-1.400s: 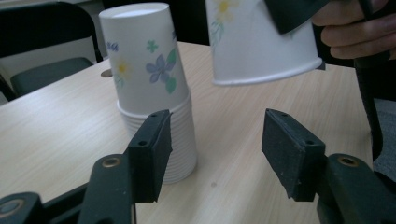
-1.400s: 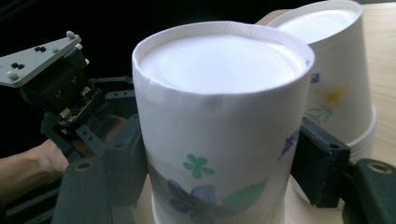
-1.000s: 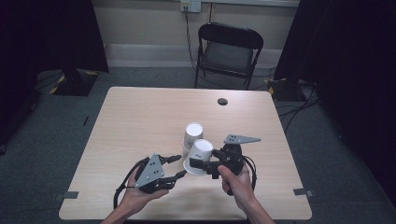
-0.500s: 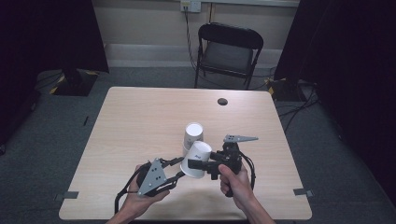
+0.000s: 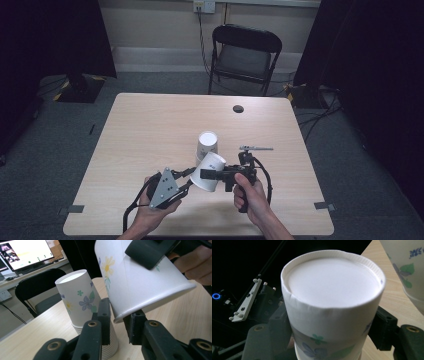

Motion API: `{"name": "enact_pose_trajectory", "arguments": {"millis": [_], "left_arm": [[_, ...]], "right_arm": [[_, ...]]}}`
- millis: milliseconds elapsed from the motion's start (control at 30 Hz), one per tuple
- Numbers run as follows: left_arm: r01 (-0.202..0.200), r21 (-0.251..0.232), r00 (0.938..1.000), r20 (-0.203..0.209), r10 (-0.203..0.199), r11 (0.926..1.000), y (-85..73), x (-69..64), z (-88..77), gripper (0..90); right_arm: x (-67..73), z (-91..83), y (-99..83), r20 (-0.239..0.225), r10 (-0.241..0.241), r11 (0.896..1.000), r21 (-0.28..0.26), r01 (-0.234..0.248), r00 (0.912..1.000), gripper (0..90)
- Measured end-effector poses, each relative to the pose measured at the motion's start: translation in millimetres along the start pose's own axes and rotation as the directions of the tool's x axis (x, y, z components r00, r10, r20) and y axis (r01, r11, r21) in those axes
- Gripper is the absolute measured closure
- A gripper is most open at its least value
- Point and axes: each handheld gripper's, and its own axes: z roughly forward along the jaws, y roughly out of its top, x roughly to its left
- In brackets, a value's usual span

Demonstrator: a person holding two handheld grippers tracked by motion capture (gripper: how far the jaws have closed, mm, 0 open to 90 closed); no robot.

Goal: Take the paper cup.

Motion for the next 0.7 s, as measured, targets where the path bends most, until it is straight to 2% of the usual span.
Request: {"name": "enact_pose_trajectory", "arguments": {"millis": [133,167,233,267,400,533,700], "left_arm": [[0.010,-0.001,1.0000,-0.001,-0.010,1.0000,-0.6,1.6,-0.3,82.7],[0.023,-0.003,0.9997,0.005,-0.023,0.9997,-0.9,2.4,-0.3,83.3],[0.015,0.001,0.9999,0.002,-0.015,0.9999,-1.1,2.8,-0.9,84.2],[0.023,-0.002,0.9997,0.009,-0.023,0.9997,-1.1,2.7,-0.9,84.4],[0.035,-0.002,0.9990,0.027,-0.035,0.9994,-1.1,2.8,-0.8,85.1],[0.051,0.002,0.9974,0.052,-0.051,0.9987,-1.4,4.7,-1.5,85.4],[0.087,0.010,0.9949,0.050,-0.087,0.9962,-2.9,7.9,-3.0,85.5]], "right_arm": [[-2.3,1.4,-1.4,-0.010,0.021,1.000,0.007,-0.021,0.9997,29.9],[-2.5,2.2,-1.9,-0.012,0.026,1.000,0.009,-0.026,0.9996,29.0],[-2.4,2.9,-2.2,-0.013,0.034,0.999,0.010,-0.034,0.9993,28.1],[-2.5,3.1,-2.1,-0.014,0.037,0.999,0.011,-0.037,0.9992,27.6],[-2.8,2.9,-2.6,-0.022,0.035,0.999,0.010,-0.035,0.9991,26.9],[-3.1,2.1,-2.4,-0.019,0.029,0.999,0.015,-0.028,0.9994,22.4],[-1.7,-0.2,-2.3,-0.036,0.003,1.000,0.013,-0.003,0.9994,16.6]]}}
